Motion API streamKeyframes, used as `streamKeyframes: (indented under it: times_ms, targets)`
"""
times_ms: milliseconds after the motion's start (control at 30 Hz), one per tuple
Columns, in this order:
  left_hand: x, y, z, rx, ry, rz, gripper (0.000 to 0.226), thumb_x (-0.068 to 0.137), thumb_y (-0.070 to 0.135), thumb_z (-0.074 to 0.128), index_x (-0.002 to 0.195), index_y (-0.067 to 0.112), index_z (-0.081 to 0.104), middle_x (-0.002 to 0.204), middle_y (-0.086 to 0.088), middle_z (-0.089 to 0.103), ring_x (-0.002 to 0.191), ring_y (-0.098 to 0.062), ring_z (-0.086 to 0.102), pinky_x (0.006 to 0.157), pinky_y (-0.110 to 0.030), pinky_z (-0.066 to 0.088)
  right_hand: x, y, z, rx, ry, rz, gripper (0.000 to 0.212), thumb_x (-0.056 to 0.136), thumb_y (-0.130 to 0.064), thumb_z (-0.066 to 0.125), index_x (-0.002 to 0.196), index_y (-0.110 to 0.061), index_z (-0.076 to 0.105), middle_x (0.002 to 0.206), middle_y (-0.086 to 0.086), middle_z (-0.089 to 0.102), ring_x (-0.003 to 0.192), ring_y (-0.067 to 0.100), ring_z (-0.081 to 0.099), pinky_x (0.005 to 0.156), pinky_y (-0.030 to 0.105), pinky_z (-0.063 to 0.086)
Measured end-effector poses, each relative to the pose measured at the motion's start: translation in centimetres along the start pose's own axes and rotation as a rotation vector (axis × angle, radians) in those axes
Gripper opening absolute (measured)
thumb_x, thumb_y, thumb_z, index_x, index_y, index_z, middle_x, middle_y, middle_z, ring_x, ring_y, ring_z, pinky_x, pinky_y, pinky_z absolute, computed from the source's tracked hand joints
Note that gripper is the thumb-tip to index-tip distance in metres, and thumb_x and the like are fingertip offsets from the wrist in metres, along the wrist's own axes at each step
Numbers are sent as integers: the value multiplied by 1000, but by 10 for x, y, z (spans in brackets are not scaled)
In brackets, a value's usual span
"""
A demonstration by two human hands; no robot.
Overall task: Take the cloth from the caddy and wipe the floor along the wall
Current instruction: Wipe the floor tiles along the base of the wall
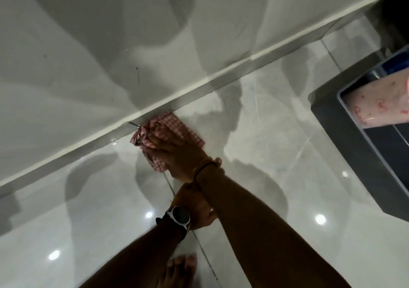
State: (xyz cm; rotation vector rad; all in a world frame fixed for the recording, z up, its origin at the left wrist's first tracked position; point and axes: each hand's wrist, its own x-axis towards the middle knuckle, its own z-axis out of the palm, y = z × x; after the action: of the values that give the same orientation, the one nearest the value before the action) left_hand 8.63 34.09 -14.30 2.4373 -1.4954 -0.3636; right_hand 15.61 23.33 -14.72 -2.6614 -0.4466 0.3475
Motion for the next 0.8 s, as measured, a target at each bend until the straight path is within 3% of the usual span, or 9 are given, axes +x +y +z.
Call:
streamKeyframes:
  times_ms: [67,133,233,300,433,533,600,700,800]
  targets:
    - [-1,1,6,6,-84,40,61,96,51,47,124,2,68,121,-23,74,114,-43,71,102,-55,56,-3,20,-9,-26,40,67,66,99,-13,53,158,-33,30,171,0,21,159,27,5,129,57,-1]
    - [-1,-5,10,49,-182,16,87,104,70,28,149,-2,48,157,-28,47,147,-47,42,124,-57,32,-13,54,-17,-97,94,281,65,102,-22,44,161,-36,18,173,3,16,160,34,6,128,60,0]
    - [2,-10,8,36,-204,20,100,101,78,24,163,1,19,174,-22,6,161,-40,4,131,-51,9,-31,93,-28,0,182,708,70,103,-32,44,163,-36,9,175,0,1,160,36,-8,124,66,-9]
    - [1,-13,9,19,-191,49,98,101,77,27,164,2,17,174,-22,7,162,-39,3,131,-51,11,-20,87,-29,68,241,893,76,100,-34,46,164,-35,4,175,1,-4,158,40,-12,118,68,-16]
    - [-3,-21,9,23,-176,99,93,102,74,33,160,2,26,165,-25,35,156,-42,27,125,-55,31,-7,54,-14,-23,131,619,72,100,-38,48,163,-32,15,174,4,5,158,43,-7,120,75,-7]
    - [-6,-35,9,48,-210,135,93,102,75,28,165,7,21,174,-17,16,162,-35,11,130,-51,21,-43,90,-23,-208,109,274,62,102,-43,47,160,-31,30,171,6,23,157,43,15,124,69,5]
    - [-7,-43,10,68,-213,164,93,102,76,28,166,9,18,175,-14,10,163,-32,6,131,-49,15,-69,136,-38,-258,184,358,63,100,-41,47,160,-26,33,168,12,28,154,46,22,123,64,7]
    - [-6,-49,10,82,-222,196,93,102,76,29,166,10,18,176,-13,9,162,-32,7,131,-48,11,-79,173,-56,-72,181,837,70,100,-50,35,164,-33,11,174,9,4,158,44,0,122,71,-4]
    - [-5,-51,10,82,-218,196,94,101,77,30,166,9,19,176,-13,9,162,-31,7,131,-47,10,-68,137,-40,-129,151,699,70,103,-55,32,164,-31,6,174,9,1,158,45,-4,119,75,-10]
